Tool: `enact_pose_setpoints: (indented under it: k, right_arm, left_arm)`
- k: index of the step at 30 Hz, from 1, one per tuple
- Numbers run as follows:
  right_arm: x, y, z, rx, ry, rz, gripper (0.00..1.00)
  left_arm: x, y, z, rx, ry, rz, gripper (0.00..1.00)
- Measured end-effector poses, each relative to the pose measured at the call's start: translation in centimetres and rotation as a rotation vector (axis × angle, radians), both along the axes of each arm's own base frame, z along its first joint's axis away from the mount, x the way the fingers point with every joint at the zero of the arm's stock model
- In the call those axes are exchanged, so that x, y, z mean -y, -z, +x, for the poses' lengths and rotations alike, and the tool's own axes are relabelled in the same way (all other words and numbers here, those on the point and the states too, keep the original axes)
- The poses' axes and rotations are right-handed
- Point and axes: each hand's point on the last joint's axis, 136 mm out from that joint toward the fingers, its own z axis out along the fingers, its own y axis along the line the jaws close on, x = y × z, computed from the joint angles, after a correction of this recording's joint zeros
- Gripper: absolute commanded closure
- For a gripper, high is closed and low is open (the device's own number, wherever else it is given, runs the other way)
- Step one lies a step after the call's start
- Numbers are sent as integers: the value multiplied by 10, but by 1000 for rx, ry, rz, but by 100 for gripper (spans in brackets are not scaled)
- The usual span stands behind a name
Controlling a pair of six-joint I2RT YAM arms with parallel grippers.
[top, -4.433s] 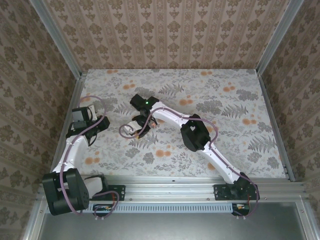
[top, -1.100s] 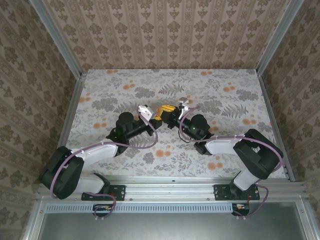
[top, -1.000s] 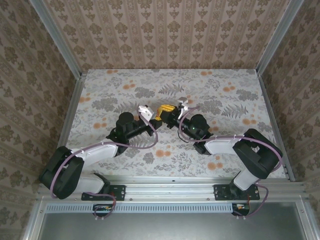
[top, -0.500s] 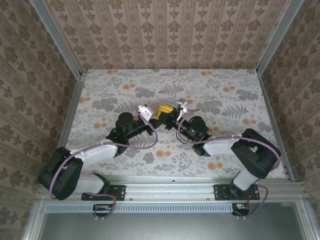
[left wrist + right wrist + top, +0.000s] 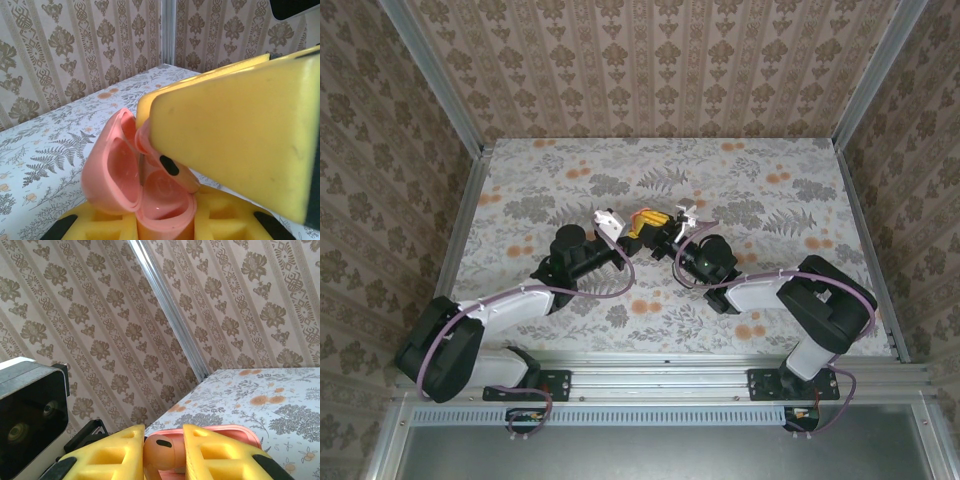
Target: Insert wireless bluetooth earbuds into charging case
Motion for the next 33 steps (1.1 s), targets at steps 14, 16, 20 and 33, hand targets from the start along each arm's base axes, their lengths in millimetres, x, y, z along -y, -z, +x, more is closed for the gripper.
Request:
enact_pose_setpoints:
  k: [14, 16, 20, 33]
  right_arm:
    - [8, 3, -5, -48, 1, 35, 78]
    - [9, 2, -6, -50, 2, 41, 78]
    - [10, 2, -5, -59, 5, 52, 78]
    - [13, -6, -8, -63, 4, 51, 79]
  left_arm:
    - [-2, -4, -3, 26, 3, 13, 84]
    - [-2, -6, -3, 31, 4, 12, 83]
    - [-2, -6, -3, 38, 5, 16, 84]
    - [-2, -13, -4, 97, 11, 21, 84]
